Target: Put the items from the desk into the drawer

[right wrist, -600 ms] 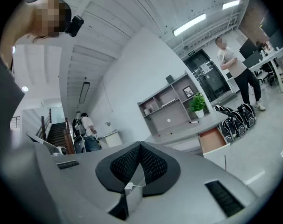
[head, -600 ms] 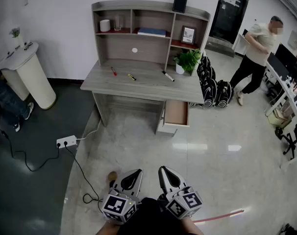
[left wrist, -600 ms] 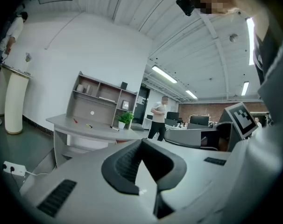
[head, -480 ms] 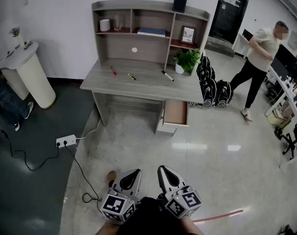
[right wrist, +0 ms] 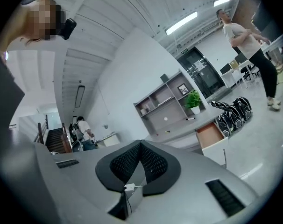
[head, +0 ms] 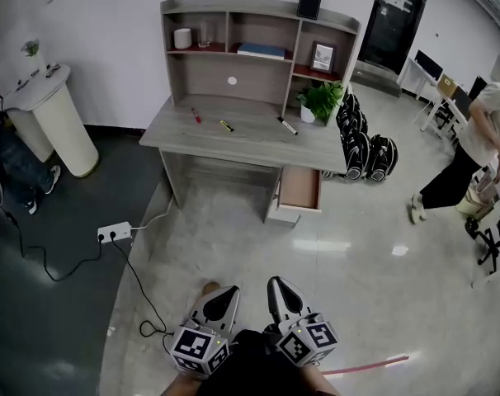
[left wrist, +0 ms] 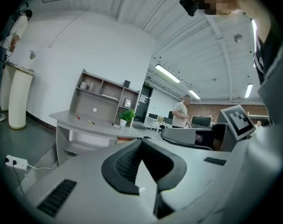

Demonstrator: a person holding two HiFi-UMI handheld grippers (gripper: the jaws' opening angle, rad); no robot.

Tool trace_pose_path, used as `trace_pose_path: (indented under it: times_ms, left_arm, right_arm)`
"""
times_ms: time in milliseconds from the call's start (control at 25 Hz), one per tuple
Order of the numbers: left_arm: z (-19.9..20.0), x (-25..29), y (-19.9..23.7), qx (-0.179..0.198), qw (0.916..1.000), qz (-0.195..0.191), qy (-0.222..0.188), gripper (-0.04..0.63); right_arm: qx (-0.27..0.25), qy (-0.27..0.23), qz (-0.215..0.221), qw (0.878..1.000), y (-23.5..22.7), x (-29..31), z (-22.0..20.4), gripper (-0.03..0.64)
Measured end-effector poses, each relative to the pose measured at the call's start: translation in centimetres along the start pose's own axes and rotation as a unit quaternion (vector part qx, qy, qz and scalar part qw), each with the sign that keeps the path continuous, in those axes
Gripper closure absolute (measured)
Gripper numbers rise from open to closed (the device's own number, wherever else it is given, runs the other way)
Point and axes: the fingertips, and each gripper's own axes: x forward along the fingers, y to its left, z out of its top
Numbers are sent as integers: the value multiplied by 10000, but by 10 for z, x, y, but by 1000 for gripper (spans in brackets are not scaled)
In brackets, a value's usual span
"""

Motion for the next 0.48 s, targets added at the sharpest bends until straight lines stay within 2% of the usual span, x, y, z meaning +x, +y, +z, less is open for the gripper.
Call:
trace_pose_path:
  times_ms: [200,480]
  left_arm:
    - [6,12,4,41,10000,-22,61,581]
    - [14,39,11,61,9998,-109,162,581]
  right_arm:
    - [-91,-32,-58,9999,-6,7,4,603]
    - [38,57,-193,9998,-26,31,1,603]
